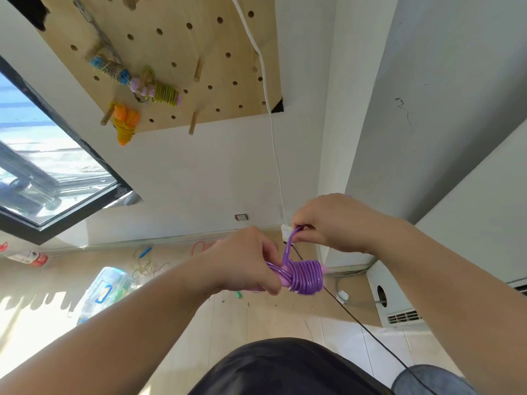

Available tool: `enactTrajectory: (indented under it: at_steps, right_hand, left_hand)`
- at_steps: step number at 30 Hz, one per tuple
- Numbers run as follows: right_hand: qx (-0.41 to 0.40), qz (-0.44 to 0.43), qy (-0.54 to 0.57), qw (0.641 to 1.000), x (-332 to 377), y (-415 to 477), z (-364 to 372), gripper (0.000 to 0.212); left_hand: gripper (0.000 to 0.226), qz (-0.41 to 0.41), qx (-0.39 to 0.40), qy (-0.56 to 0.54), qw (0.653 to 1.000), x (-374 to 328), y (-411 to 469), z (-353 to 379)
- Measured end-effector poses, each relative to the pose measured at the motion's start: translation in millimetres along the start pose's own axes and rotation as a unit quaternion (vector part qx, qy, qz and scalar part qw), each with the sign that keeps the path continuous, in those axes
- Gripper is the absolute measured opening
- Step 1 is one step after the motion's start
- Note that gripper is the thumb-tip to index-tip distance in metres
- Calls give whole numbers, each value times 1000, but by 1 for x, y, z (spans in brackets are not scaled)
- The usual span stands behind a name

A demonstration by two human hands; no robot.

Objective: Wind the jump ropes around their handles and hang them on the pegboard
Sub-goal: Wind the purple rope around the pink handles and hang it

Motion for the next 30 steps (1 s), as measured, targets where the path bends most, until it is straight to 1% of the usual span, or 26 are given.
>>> enactTrajectory:
  at_steps: [2, 3, 6, 9, 11, 13, 15, 16, 18, 19, 21, 23, 24, 25, 27, 29, 30]
  right_hand:
    - [-23, 12, 5, 1000, 13, 5, -4, 27]
    - [-37, 22, 4, 999, 19, 5, -6, 28]
    - [-91, 46, 39, 994, 34, -2, -8, 36]
    - [-133, 47, 55, 988, 42, -9, 6, 31]
    - [-190, 32, 52, 980, 46, -14, 15, 29]
    - [-259, 23, 52, 964, 43, -21, 18, 32]
    - [-331, 17, 49, 942, 38, -30, 16, 31]
    - [-354, 14, 49, 934, 36, -33, 15, 29]
    - [-383, 6, 55, 922, 35, -39, 16, 34]
    - [-390, 6, 82, 917, 35, -42, 15, 37]
    - [-395, 29, 200, 896, 29, -47, 13, 34]
    - [-377, 83, 343, 856, 15, -46, 15, 18]
    - [-361, 104, 395, 839, 11, -45, 18, 17]
    - [-349, 115, 433, 823, 9, -45, 20, 22]
    - [-328, 110, 473, 810, 7, -44, 21, 28]
    - [-300, 95, 494, 810, 7, -42, 19, 25]
    - [-288, 86, 516, 802, 6, -40, 19, 21]
  left_hand:
    - [14, -14, -77, 33, 996, 7, 10, -9]
    - [14, -28, -110, 18, 993, 11, 13, -14]
    - [19, -62, -168, -95, 979, 26, 17, -26]
    - [25, -65, -188, -141, 970, 30, 17, -32]
    - [30, -73, -203, -174, 961, 33, 18, -37]
    - [31, -78, -210, -240, 945, 37, 20, -39]
    - [31, -75, -197, -301, 930, 37, 21, -37]
    - [29, -72, -191, -332, 921, 36, 20, -35]
    - [25, -72, -180, -400, 896, 34, 19, -31]
    - [23, -71, -173, -431, 883, 32, 18, -30]
    - [23, -62, -155, -491, 855, 25, 15, -29]
    - [28, -49, -127, -552, 823, 14, 11, -27]
    - [33, -41, -112, -579, 807, 9, 8, -26]
    - [37, -32, -101, -596, 796, 4, 7, -26]
    - [42, -17, -77, -609, 789, -3, 3, -26]
    - [45, -3, -50, -624, 780, -6, 0, -23]
    - [47, 7, -35, -629, 776, -6, -1, -22]
Point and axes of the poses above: each hand's wrist, its own y-axis towards the middle knuckle, its own z-axis out of the palm, x = y × z, the point moved 7 cm from there along y, towards the middle knuckle, and after that the axes turned 1 degree about -z, right-handed, at the moved point
